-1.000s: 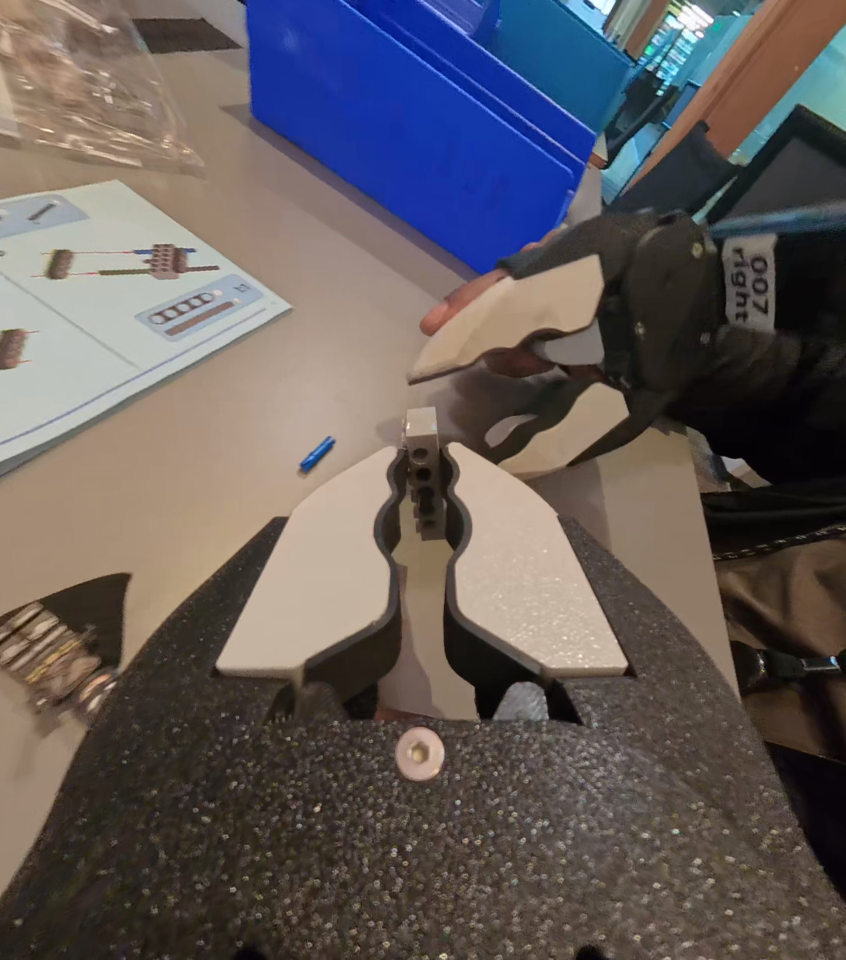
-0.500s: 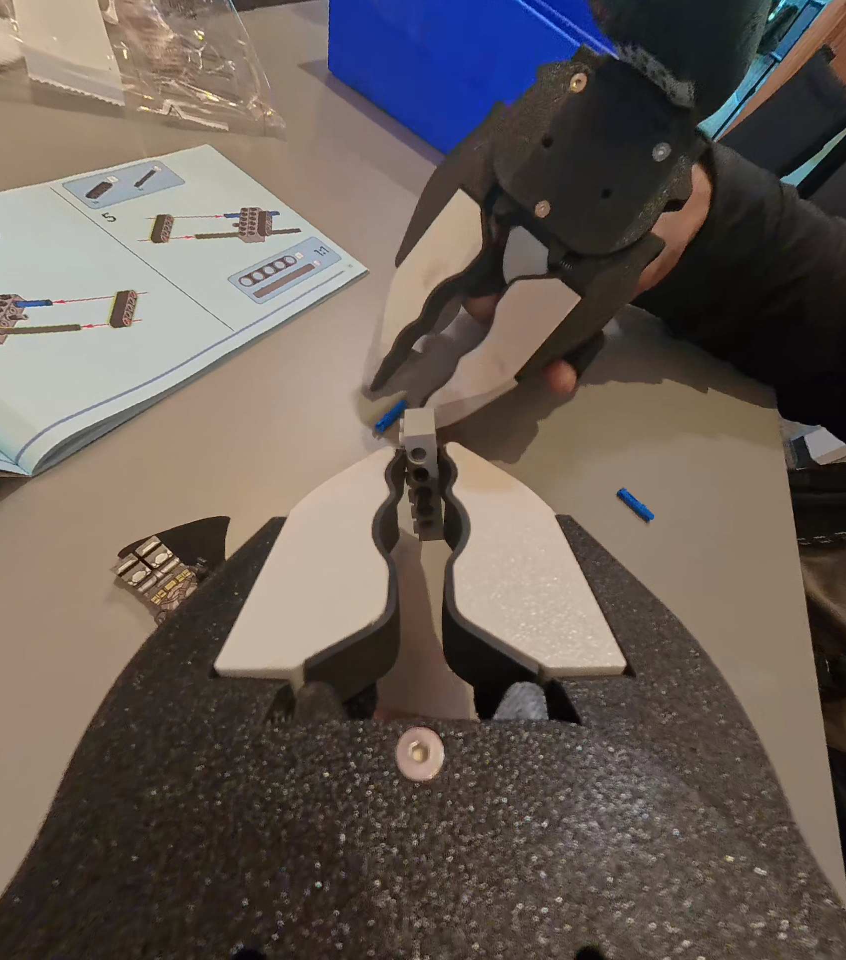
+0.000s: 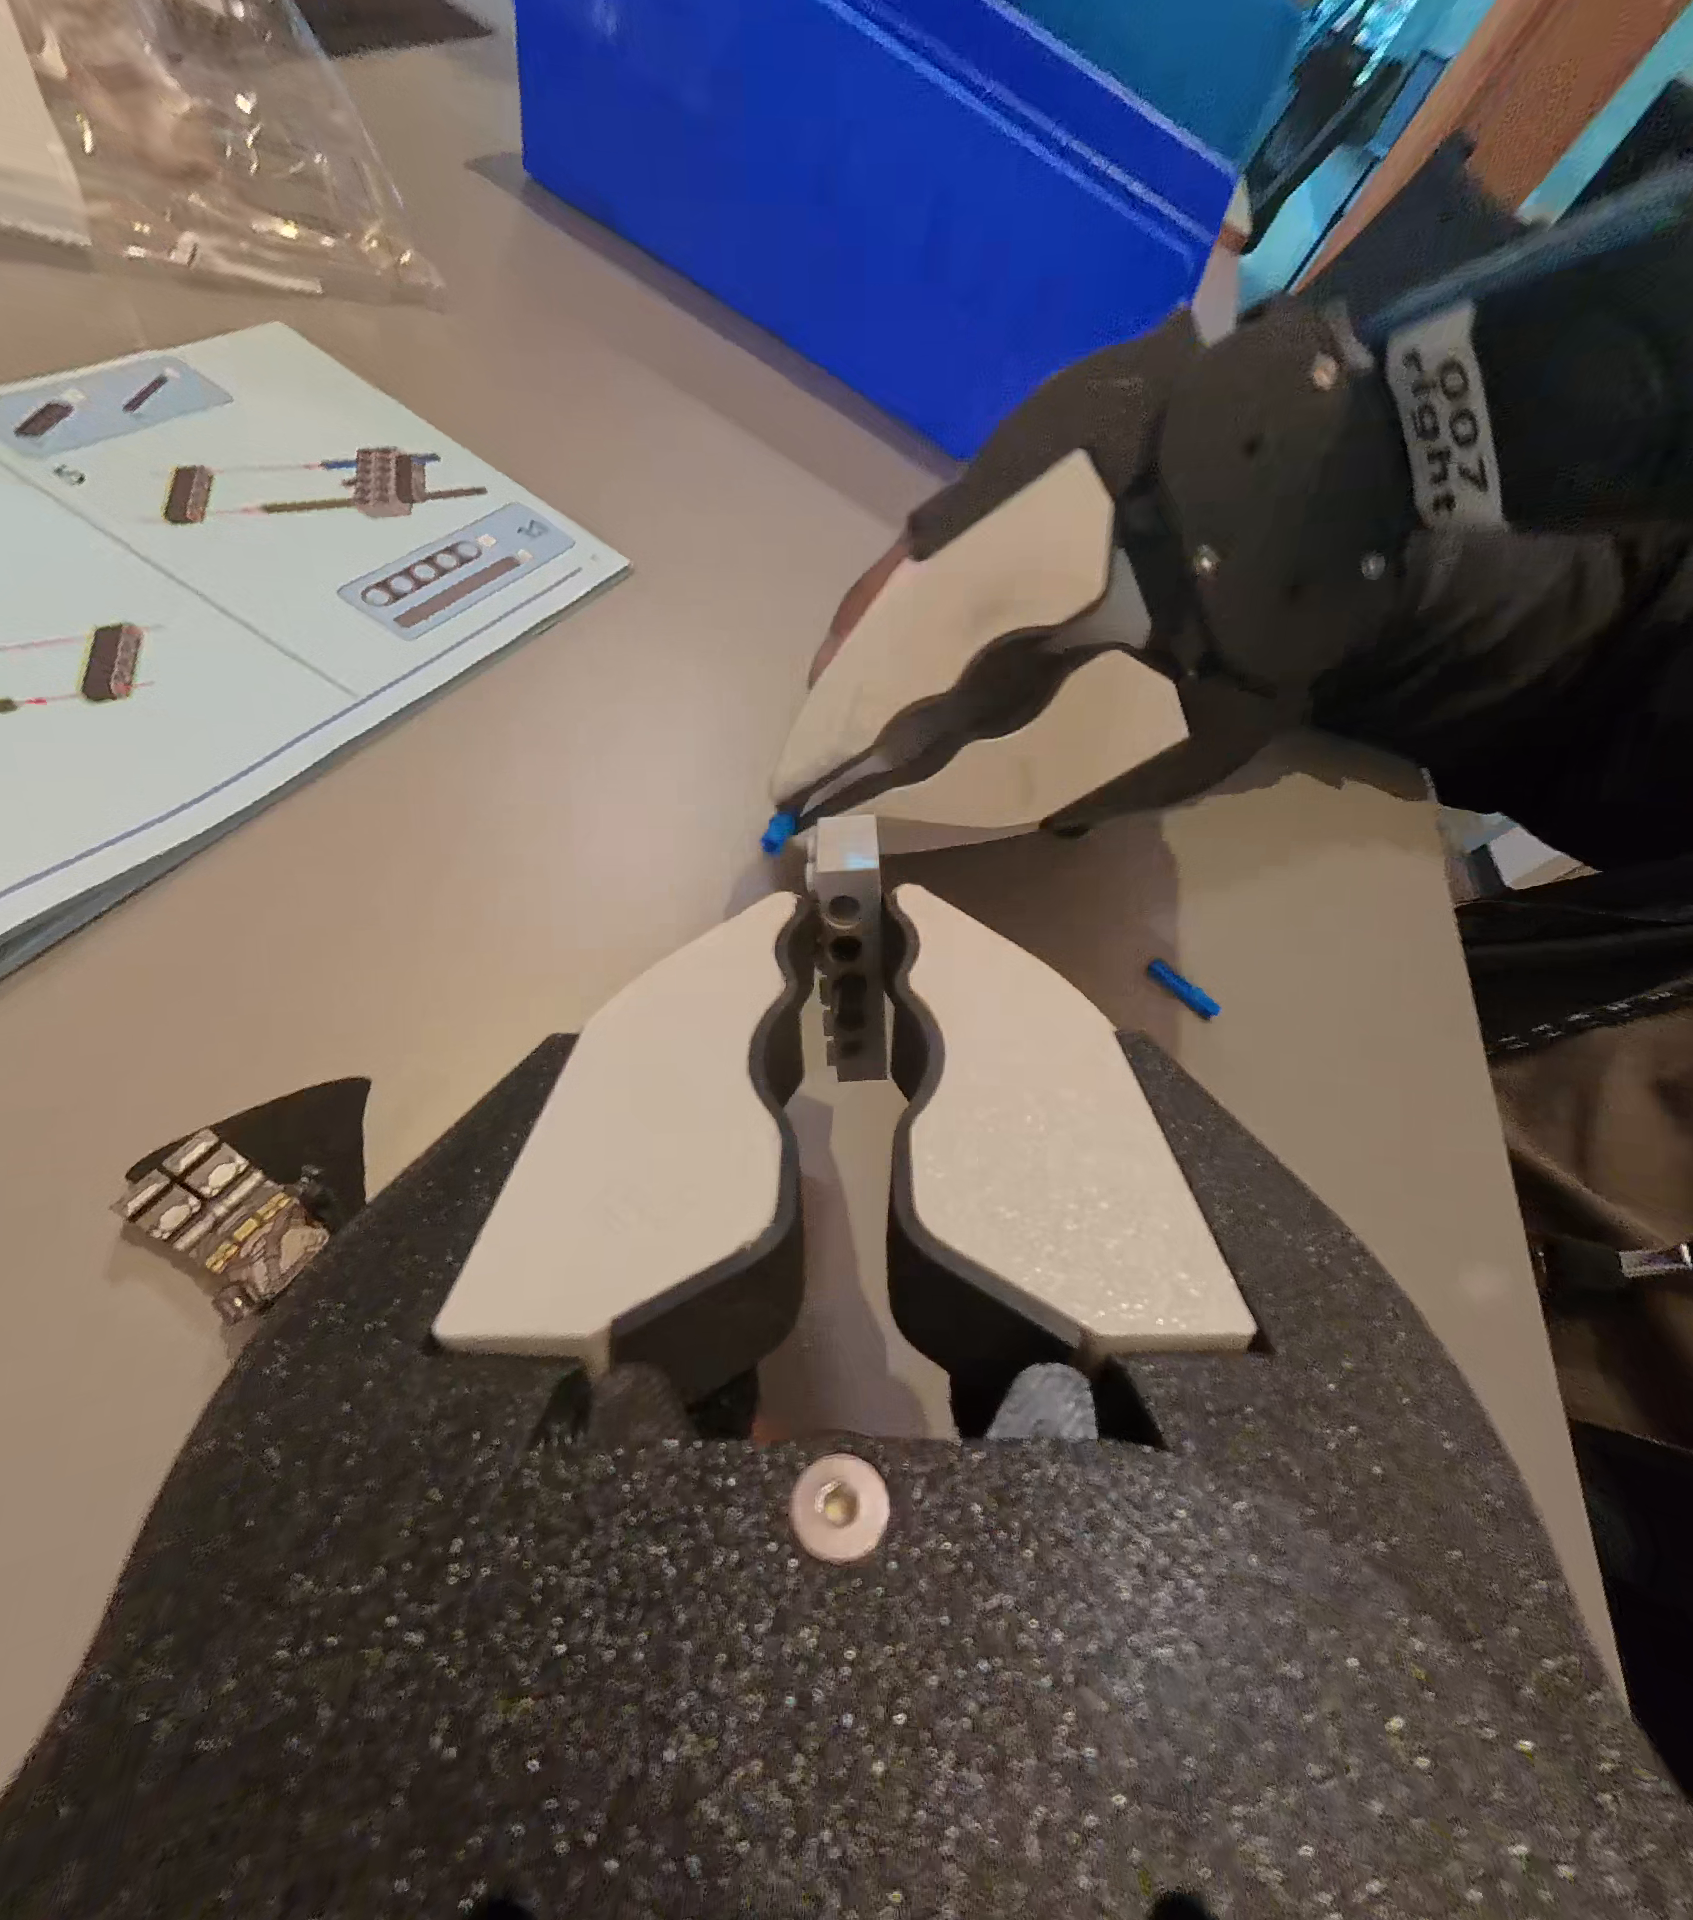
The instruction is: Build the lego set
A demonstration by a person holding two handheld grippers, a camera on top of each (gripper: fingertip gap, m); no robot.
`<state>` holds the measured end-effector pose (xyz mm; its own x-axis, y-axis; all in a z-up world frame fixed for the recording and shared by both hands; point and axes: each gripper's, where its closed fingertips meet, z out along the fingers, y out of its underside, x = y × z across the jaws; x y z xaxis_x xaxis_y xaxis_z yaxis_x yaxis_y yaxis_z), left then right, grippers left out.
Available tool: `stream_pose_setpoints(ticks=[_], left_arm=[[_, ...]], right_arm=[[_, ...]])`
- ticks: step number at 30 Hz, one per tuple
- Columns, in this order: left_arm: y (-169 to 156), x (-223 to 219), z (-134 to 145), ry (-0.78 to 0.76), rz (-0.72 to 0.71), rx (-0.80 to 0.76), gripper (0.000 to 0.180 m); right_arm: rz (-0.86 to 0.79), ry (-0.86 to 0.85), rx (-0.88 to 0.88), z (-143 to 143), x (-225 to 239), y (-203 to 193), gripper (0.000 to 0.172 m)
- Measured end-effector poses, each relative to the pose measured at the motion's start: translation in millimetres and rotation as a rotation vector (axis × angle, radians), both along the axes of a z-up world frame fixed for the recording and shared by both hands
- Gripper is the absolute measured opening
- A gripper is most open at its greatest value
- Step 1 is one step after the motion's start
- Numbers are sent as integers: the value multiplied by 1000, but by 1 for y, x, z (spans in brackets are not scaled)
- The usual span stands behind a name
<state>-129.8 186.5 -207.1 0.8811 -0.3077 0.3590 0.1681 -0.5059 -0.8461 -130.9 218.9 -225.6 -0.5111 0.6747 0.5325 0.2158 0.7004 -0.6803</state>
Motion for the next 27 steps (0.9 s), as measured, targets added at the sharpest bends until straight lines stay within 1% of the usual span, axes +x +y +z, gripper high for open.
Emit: stream_pose_setpoints(ticks=[2, 4, 7, 10, 16, 27], left_arm=[[0, 5, 7, -17, -27, 50, 11], [-2, 13, 19, -43, -70, 127, 12], [-4, 25, 30, -53, -121, 210, 12], [-3, 29, 37, -34, -123, 269, 12], [-7, 38, 45, -32, -169, 333, 12], [-7, 43, 42, -17, -190, 317, 12]], right_arm=[[-11, 164, 94, 19, 7, -1, 4], [-25, 285, 170, 34, 14, -6, 4], [-37, 418, 290, 49, 23, -14, 4], [-54, 521, 374, 61, 29, -18, 4], [-38, 611, 460, 71, 36, -29, 4], [-37, 647, 532, 75, 40, -31, 4]])
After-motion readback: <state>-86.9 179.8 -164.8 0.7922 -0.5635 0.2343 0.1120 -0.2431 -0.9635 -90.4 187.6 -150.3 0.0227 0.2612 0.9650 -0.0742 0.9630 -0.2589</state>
